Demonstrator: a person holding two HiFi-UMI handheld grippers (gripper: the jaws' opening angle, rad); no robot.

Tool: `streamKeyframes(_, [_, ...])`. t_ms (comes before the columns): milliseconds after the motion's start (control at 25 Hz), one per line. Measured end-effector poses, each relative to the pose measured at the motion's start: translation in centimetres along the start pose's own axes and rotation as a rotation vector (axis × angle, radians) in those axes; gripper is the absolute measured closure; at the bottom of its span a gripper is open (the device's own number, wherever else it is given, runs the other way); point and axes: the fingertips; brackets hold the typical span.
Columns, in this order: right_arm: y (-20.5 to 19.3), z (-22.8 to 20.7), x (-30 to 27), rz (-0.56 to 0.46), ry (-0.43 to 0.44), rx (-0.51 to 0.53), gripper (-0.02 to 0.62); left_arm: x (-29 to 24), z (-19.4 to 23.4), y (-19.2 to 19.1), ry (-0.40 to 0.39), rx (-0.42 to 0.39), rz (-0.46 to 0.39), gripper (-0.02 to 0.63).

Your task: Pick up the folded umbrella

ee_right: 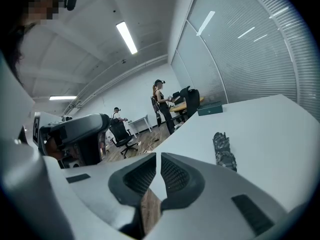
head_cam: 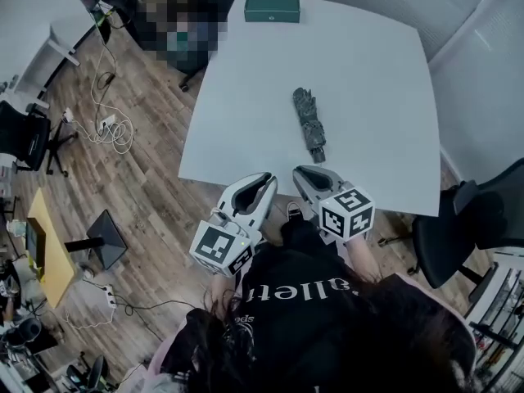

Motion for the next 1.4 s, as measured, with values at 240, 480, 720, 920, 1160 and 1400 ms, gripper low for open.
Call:
streamKeyframes(240, [0.6, -5.9, -2.8, 0.039, -0.022, -0.014, 0.557, -4.3, 1.8, 0.0, 0.023, -0.006, 0.034, 0.552])
streamKeyframes(480, [1.0, -11.4, -5.8, 0.067, -0.085, -0.017, 0.554, -6.1, 3.5, 0.9, 0.068, -0.015, 0.047, 0.552])
streamKeyframes(720, [-0.6, -17.0, -10.2, 0.162, -0.161, 0.026, 0.416, -7.9, 4.6, 1.1, 0.094, -0.021, 0.055, 0.552])
streamKeyframes(920, [-2.7, -19.4, -13.8, 0.265, -0.181, 0.028, 0.327, -8.8, 5.4, 1.2, 0.121, -0.019, 0.061, 0.552])
streamKeyframes(1160, [-4.6, -20.5, -17.4, 0.358, -0.218, 0.073, 0.290, -9.7, 5.9, 0.9, 0.138, -0.013, 0.072, 0.554])
streamKeyframes(1400, [-6.3, -20.0, -19.1, 0.383, -0.251, 0.096, 0.281, -9.4, 6.1, 0.7, 0.160, -0.003, 0.091, 0.552])
Point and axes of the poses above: the fingertips, and each gripper's own axes: x backward along the fingers, z to its left, y out of its top, and after that the axes turned 8 degrees about -y, right-handed
